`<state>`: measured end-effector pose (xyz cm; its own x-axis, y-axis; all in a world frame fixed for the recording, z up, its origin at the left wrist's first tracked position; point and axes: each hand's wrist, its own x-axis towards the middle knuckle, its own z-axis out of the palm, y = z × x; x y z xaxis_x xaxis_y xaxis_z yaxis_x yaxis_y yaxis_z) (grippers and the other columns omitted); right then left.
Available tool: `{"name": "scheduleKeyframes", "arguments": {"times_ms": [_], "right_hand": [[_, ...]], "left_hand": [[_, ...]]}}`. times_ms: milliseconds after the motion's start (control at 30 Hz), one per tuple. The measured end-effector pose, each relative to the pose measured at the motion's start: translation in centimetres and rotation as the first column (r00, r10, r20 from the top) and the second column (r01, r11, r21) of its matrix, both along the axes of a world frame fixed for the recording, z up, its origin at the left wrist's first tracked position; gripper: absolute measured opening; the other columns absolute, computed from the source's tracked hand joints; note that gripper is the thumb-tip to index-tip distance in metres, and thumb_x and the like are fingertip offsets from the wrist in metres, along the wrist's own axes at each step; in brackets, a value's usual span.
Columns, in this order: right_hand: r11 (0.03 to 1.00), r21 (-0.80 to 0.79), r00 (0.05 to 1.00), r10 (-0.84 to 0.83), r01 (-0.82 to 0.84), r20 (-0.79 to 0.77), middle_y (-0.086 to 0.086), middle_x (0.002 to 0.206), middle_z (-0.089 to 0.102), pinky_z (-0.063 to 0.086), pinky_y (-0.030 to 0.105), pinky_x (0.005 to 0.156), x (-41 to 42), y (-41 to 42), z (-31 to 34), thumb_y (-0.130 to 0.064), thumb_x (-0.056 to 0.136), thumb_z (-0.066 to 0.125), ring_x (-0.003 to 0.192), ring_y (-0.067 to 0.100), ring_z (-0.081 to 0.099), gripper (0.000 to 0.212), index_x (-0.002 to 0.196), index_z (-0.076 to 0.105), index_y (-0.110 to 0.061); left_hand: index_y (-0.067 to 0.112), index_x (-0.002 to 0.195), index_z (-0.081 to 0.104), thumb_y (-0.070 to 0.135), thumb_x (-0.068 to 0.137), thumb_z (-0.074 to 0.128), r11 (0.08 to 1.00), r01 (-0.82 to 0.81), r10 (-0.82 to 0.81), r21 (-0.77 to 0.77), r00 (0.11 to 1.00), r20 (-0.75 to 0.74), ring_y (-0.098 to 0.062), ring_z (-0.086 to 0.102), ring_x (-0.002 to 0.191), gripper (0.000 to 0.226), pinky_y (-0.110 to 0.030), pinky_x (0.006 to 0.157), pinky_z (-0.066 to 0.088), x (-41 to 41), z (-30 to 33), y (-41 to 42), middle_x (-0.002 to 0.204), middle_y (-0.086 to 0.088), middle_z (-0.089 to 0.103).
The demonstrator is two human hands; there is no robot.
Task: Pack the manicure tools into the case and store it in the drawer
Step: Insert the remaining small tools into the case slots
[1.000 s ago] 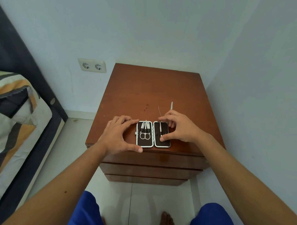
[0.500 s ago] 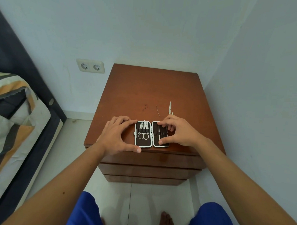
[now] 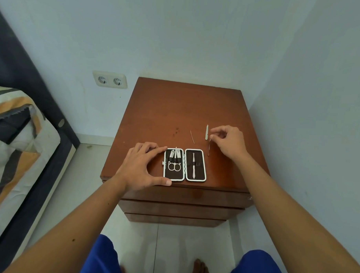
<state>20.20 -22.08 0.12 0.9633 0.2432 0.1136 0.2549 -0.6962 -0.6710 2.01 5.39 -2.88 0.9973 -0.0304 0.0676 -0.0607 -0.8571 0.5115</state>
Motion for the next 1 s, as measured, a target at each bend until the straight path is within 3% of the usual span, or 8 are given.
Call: {"name": "scheduleKeyframes", "arguments": {"times_ms": [133, 333, 533, 733, 1000], "right_hand": [[0.999, -0.038, 0.998, -0.027, 0.025, -0.054, -0.007, 0.09, 0.07, 0.04, 0.006, 0.066, 1.4, 0.1, -0.1, -0.023, 0.09, 0.083, 0.073, -0.003, 0.057, 0.024, 0.113, 0.081, -0.017], [0.989, -0.059, 0.983, 0.123, -0.132, -0.139, -0.001, 0.108, 0.065, 0.042, 0.017, 0.071, 2.7, -0.1, -0.1, -0.036, 0.082, 0.089, 0.08, 0.007, 0.054, 0.063, 0.139, 0.066, -0.021], [0.955, -0.186, 0.953, 0.186, -0.233, -0.239, -0.002, 0.104, 0.059, 0.042, 0.025, 0.073, 4.6, -0.1, 0.7, -0.046, 0.078, 0.09, 0.088, 0.01, 0.056, 0.09, 0.156, 0.048, -0.029], [0.941, -0.198, 0.932, 0.212, -0.276, -0.294, -0.003, 0.097, 0.057, 0.041, 0.029, 0.07, 5.3, 0.1, 1.4, -0.048, 0.076, 0.091, 0.084, 0.013, 0.056, 0.076, 0.143, 0.06, -0.035], [0.976, 0.061, 0.952, 0.216, -0.207, -0.218, -0.004, 0.092, 0.076, 0.047, 0.022, 0.07, 3.5, -0.1, 1.0, -0.022, 0.071, 0.098, 0.07, 0.009, 0.057, 0.065, 0.128, 0.068, -0.027]], "left_hand": [[0.041, 0.155, 0.041, 0.1, 0.055, 0.06, 1.0, -0.001, 0.001, 0.004, 1.0, 0.007, -0.007, 0.031, 0.132, 0.118, -0.032, 0.112, 0.025, 0.0, -0.1, 0.0, 0.141, 0.018, 0.041], [0.041, 0.155, 0.041, 0.101, 0.054, 0.06, 1.0, -0.003, 0.003, 0.007, 1.0, 0.018, -0.008, 0.032, 0.133, 0.119, -0.031, 0.111, 0.024, 0.1, -0.2, 0.0, 0.141, 0.017, 0.042], [0.042, 0.156, 0.039, 0.101, 0.054, 0.06, 1.0, 0.0, 0.0, -0.002, 1.0, 0.005, -0.007, 0.031, 0.133, 0.119, -0.032, 0.113, 0.024, 0.1, -0.1, 0.0, 0.142, 0.019, 0.04], [0.042, 0.155, 0.04, 0.1, 0.055, 0.062, 1.0, -0.002, 0.002, -0.004, 1.0, 0.006, -0.007, 0.031, 0.134, 0.118, -0.031, 0.113, 0.022, 0.1, -0.2, 0.0, 0.142, 0.019, 0.04], [0.041, 0.155, 0.042, 0.1, 0.054, 0.062, 1.0, -0.002, 0.002, -0.003, 1.0, 0.01, -0.008, 0.032, 0.134, 0.119, -0.034, 0.115, 0.024, 0.1, 0.0, 0.0, 0.14, 0.019, 0.041]]}}
